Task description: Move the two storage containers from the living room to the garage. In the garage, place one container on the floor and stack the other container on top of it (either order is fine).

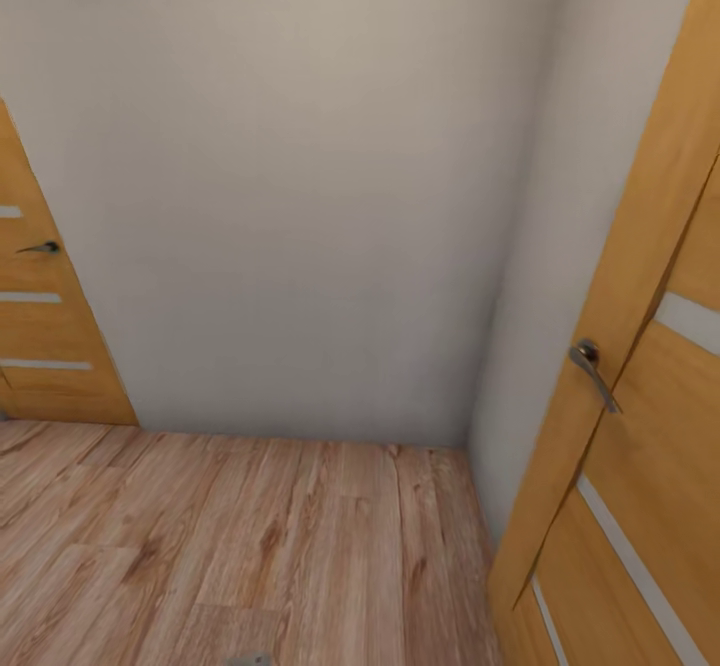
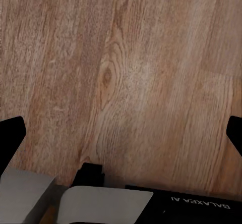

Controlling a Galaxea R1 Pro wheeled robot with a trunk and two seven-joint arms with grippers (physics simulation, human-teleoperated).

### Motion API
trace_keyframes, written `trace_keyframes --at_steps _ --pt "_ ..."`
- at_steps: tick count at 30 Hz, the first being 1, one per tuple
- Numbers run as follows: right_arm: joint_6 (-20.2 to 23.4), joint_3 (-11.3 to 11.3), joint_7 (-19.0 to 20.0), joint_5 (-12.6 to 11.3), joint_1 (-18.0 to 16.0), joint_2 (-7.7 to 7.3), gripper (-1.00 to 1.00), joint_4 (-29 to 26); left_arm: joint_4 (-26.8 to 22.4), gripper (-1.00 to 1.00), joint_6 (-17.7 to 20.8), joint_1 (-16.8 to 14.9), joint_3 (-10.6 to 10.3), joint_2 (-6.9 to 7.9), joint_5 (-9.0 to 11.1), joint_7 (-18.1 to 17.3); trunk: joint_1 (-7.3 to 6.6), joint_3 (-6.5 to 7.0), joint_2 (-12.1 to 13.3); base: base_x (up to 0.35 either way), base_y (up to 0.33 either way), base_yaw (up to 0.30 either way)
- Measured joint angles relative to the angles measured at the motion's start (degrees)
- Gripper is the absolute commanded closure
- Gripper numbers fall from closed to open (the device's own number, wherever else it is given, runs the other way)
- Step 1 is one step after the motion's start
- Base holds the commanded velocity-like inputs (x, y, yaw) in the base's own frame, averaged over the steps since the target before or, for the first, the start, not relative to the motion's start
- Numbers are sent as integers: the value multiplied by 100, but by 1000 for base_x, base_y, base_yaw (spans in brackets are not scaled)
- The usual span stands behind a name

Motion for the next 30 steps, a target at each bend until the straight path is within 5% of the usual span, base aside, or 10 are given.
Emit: trace_keyframes --at_steps 16,30 --pt "0 0 0 2 0 -8 -100 0 1 -100 -1 -1 -2 -3 2 0 2 0 0 26 0 180" --pt "-5 0 -6 1 0 -3 -100 0 1 -100 5 -1 -1 0 -1 -15 -1 0 0 302 0 3"
